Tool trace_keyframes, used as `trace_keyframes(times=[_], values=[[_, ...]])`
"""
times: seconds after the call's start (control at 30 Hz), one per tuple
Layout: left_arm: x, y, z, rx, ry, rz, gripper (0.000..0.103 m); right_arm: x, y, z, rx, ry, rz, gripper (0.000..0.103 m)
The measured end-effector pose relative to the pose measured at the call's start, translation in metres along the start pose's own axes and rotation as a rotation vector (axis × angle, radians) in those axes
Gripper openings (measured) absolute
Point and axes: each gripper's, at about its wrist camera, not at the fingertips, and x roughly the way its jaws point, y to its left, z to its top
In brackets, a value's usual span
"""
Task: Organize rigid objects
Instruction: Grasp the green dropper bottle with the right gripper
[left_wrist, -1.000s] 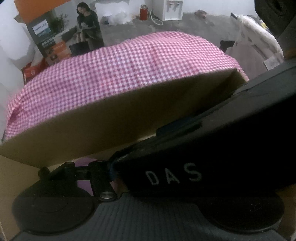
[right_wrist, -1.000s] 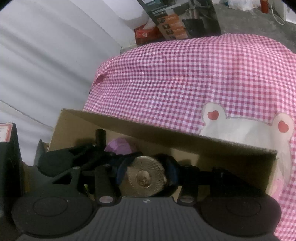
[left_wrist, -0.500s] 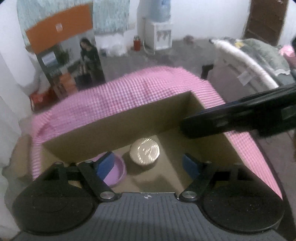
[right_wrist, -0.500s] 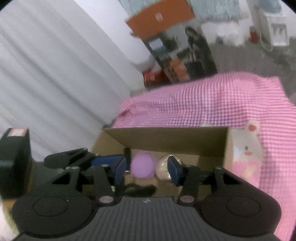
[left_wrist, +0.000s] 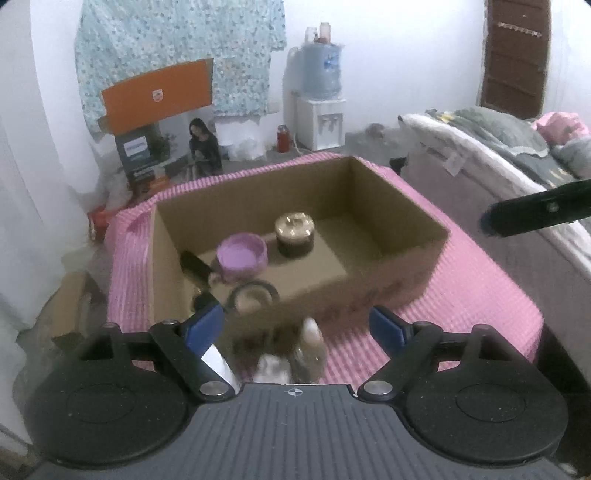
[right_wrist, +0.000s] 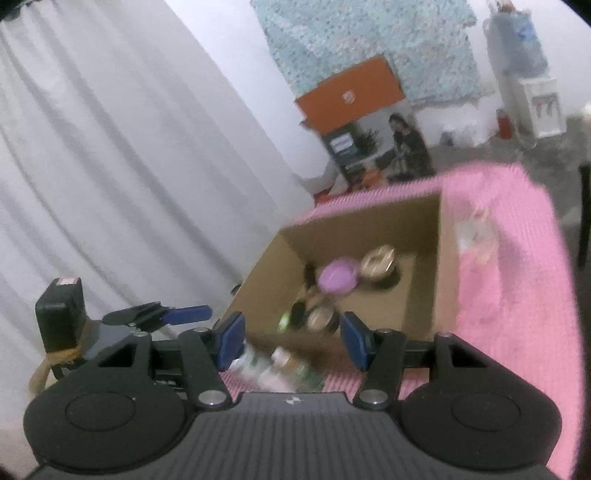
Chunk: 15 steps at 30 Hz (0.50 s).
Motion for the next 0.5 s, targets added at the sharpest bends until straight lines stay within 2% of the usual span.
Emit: trace_keyframes(times=[0.2,0.43,0.5], values=[[0.025,-0.021,-0.035,0.034,-0.025,0.046,0.080,0.057,0.009,-0.034,0.013,0.068,0.011,0.060],[0.045,-0.025,-0.046,0.067,-0.037,0.094,0.064,0.113,0.025,-0.044,-0.126,0.103,-0.086,0.056],[0.047,-0.024,-0.047,0.065,-0.042,0.095,0.059,0.124,0.025,-0.042,-0.140,0.108,-0.087,0.051]])
